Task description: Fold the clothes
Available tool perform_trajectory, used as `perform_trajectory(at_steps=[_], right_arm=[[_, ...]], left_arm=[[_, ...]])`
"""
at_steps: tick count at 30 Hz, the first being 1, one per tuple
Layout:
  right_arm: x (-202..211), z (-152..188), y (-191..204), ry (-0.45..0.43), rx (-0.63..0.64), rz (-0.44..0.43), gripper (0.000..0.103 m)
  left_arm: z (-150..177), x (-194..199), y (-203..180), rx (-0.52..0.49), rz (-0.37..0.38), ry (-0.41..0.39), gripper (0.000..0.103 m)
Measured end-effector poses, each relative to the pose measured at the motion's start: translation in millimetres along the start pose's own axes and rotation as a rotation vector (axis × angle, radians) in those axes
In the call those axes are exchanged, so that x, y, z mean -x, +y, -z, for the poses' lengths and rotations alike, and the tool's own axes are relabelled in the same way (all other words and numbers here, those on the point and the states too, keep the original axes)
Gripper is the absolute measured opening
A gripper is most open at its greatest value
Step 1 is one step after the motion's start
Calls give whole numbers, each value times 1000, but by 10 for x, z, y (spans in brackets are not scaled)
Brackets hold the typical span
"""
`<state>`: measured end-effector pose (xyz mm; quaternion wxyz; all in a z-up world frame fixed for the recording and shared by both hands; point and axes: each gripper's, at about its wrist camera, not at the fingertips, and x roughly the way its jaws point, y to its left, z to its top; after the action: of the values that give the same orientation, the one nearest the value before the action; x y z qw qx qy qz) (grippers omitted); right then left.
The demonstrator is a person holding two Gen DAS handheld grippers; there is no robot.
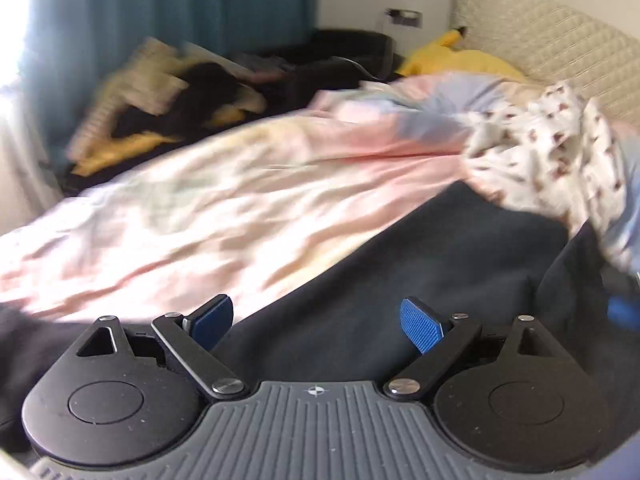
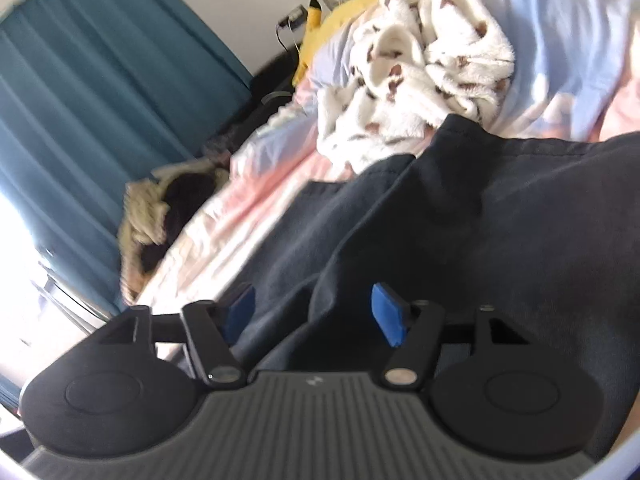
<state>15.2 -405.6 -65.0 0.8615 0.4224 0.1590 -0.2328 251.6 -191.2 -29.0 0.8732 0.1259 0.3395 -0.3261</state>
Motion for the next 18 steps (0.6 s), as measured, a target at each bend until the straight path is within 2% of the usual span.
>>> perform_trajectory(at_steps=[2,5,8,11,13,15,16,18], right_arm=[[12,-16,-39,-27,13,10,85],[-57,-5,-76,-37,45,37,85],[-181,24,-113,-13,50,39,85],[-294,53,-132,-1,57,38,85],[-345,50,-207,14,-7,-1,85],[-359,50,-258,9,-53,-37,85],[-367,57,-262,8,-54,-37,85],[-398,77,-269,27,-60,-35,85]], left_arm=[[-202,-372,-144,-40,36,15,93],[-451,-880,-365,-141,59,69,93],[-648,-1321,-520,-238,115,139,93],[-818,-1754,-529,-177,204,265,91],[-871,-1960,-547,-150,232,318,80],[-883,-2092,-609,-146,254,361,55],[-877,-2117,-648,-159,266,375,50],[-873,-2081,-719,-207,248,369,12]])
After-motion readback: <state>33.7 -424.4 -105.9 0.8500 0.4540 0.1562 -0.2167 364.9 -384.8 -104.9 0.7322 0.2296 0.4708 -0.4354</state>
